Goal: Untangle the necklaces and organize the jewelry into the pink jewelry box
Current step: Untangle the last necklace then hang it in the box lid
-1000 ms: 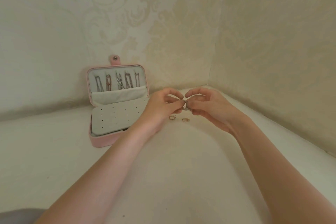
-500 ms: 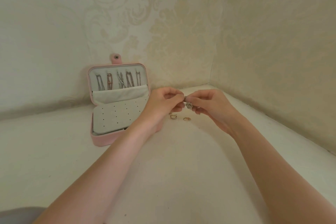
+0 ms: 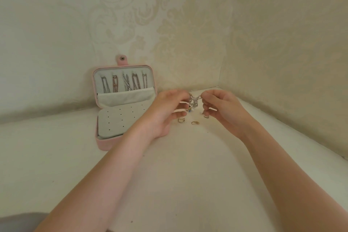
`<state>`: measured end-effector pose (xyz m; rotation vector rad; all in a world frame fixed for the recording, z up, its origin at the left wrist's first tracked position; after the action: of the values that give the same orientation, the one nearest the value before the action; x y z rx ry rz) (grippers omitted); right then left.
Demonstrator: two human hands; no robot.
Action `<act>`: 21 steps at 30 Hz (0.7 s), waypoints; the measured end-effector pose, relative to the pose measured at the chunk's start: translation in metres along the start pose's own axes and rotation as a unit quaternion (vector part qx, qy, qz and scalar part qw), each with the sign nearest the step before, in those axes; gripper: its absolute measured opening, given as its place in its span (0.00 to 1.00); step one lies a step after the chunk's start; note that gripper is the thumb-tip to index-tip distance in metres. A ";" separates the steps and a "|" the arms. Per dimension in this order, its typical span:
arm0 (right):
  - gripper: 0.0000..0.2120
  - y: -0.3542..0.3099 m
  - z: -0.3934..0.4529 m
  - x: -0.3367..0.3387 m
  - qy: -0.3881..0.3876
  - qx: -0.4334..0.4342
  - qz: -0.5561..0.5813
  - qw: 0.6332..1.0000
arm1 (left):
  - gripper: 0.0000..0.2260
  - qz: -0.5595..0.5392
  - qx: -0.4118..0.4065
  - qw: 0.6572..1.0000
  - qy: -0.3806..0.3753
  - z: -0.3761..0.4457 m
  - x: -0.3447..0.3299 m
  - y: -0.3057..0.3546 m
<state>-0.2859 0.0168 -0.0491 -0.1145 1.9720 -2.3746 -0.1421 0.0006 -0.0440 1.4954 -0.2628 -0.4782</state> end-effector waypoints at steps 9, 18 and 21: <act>0.05 -0.006 -0.002 -0.008 -0.023 -0.004 0.142 0.990 | 0.08 -0.057 0.009 0.998 -0.010 0.003 0.000 -0.005; 0.04 -0.005 -0.003 -0.013 0.010 -0.009 -0.019 1.000 | 0.08 -0.019 -0.061 0.997 0.031 0.003 0.004 -0.004; 0.03 -0.005 -0.004 -0.012 -0.003 -0.006 -0.015 1.000 | 0.07 0.007 -0.061 0.998 0.033 0.001 0.003 -0.003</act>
<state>-0.2743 0.0228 -0.0448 -0.1524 1.9948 -2.3781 -0.1407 -0.0018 -0.0472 1.3858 -0.1886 -0.4258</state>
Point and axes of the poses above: each hand's wrist, its own z-axis towards the middle knuckle, its own x-axis out of the back of the hand, y = z × x, the point moved 4 cm from there along z, towards the middle knuckle, and after that the axes turned 8 degrees about -y, right-handed, at the moved point
